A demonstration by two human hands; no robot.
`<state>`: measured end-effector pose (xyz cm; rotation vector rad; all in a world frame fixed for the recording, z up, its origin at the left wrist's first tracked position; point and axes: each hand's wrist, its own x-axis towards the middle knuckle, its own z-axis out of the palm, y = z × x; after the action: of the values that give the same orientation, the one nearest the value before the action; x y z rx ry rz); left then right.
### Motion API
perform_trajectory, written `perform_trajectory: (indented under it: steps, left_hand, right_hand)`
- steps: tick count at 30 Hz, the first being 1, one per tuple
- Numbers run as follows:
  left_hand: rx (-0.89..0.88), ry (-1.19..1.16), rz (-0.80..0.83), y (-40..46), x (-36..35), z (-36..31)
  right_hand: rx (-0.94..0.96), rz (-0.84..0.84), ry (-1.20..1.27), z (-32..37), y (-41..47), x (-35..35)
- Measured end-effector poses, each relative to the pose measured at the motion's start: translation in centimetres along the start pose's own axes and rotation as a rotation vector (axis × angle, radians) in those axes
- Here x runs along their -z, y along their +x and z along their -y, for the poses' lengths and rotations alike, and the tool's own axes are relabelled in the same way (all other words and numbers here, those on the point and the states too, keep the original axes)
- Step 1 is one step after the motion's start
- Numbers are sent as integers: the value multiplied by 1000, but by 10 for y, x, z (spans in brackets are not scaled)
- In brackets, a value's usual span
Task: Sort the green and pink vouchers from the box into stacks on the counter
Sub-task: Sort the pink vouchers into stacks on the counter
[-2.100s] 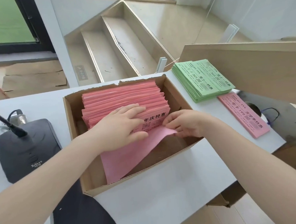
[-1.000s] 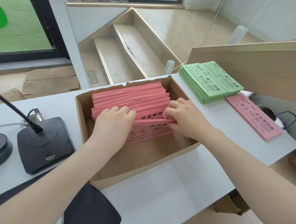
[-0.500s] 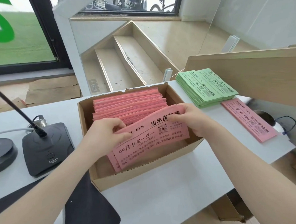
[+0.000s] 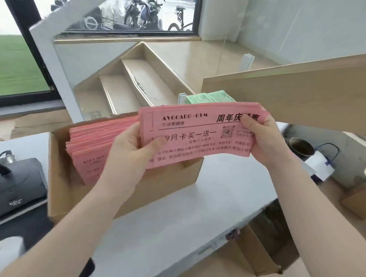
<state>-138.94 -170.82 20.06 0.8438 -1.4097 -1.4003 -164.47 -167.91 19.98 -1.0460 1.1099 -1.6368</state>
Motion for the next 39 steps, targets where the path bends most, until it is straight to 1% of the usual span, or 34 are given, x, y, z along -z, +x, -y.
perform_trajectory:
  steps: [2,4,7,9,11,16,20,25,28,32,34,37,39]
  left_hand:
    - [8,109,53,-14,-35,23]
    - [53,168,103,-26,-67,50]
    - [102,245,171,-40,-107,90]
    - [154,187,164,-44,-125,107]
    - [180,132,112,-44,-135,121]
    - [199,49,-36,-44,-150,139]
    - [158,50,-80,-44,-157,147]
    - [87,78,-155,-38,-168,147]
    - [103,110,-115,-30,-172,145]
    - [246,359,38,-15,-170,165]
    - [286,404,46,-4,-171,169]
    - [268,450,19,22,-183,161]
    - [233,434,0,44,-193,153]
  right_hand:
    - [-58,-14,-54,-2,-16,40]
    - [-128,-19,-173,-11,-34,81]
    - [-194,-93,-330,-33,-56,132]
    - [-219,-113,-343,-45,-61,155]
    - [-246,-76,-339,-51,-61,169]
    - [-300,91,-415,-63,-64,186]
    - [-331,104,-298,-70,-61,195]
    - [-251,114,-285,-69,-56,196]
    - [-221,123,-288,-63,-50,206]
    - [-289,90,-325,-68,-51,218]
    - [-325,85,-346,-67,-48,223]
    - [-388,50,-357,-61,-36,231]
    - [-414,4,-339,-56,-25,237]
